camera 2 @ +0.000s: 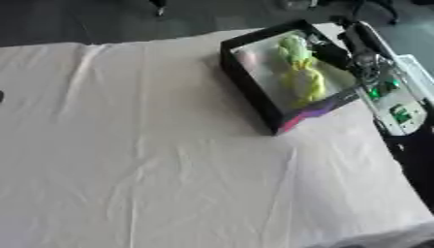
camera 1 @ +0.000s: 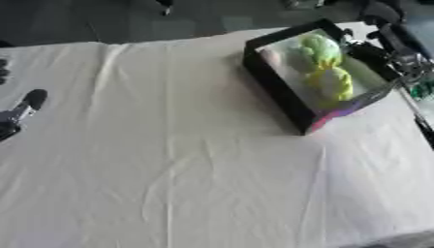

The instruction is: Pick up the objects with one hand, pass them to the other hand, and then place them into the box on the other side of the table.

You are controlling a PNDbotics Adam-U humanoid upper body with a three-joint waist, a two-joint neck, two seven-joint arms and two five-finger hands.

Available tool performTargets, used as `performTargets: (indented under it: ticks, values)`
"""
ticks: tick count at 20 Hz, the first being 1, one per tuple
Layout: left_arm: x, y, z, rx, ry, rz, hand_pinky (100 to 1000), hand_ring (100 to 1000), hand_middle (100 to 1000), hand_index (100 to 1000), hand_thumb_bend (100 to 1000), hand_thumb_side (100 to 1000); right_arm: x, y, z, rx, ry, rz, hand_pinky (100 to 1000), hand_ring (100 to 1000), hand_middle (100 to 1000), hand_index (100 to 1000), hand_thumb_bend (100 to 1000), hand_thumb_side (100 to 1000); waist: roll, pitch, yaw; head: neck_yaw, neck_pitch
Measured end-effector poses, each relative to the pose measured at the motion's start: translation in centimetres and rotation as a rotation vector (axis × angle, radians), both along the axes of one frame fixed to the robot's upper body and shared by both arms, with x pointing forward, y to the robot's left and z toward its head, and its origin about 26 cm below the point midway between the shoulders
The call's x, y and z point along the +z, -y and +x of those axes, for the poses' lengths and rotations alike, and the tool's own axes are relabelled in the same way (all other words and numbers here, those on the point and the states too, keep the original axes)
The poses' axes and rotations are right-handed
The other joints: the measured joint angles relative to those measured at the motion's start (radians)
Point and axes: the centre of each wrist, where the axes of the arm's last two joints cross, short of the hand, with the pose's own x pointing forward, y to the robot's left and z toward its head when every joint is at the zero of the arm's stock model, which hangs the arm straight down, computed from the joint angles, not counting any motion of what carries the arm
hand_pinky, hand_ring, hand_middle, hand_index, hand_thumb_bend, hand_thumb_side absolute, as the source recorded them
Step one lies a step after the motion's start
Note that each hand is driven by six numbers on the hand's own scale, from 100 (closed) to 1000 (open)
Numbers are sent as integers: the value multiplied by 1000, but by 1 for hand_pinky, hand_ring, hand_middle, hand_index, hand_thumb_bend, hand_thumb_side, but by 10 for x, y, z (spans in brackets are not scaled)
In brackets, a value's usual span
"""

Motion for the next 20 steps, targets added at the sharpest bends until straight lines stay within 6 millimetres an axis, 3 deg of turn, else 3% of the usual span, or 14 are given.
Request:
performTargets:
  ticks: [2,5,9,10,14,20]
  values:
    - [0,-1,0,4,1,-3,754,702,667,812,586,589,2,1,-1,-6,17,18,979,907,968,993,100,738,0,0,0,4,0]
    - [2,-3,-1,18,16,-22,753,700,666,812,542,601,7,2,-4,-6,60,91,999,915,978,1000,100,912,0,0,0,21,1]
    - [4,-9,-2,55,46,-81,752,698,665,814,469,626,10,0,-13,39,143,260,1000,924,988,1000,100,947,3,0,1,62,6]
    - [5,-11,-3,64,55,-102,751,697,665,813,449,633,10,-1,-15,58,161,307,1000,922,985,1000,100,933,3,0,2,73,7]
    - [5,-19,-6,95,79,-200,752,708,676,813,381,672,9,-6,-23,136,247,474,1000,890,956,1000,100,719,3,0,5,115,7]
    - [0,-29,-10,83,97,-413,765,736,729,822,372,685,1,-15,-31,202,303,595,1000,925,982,1000,100,733,4,0,10,155,7]
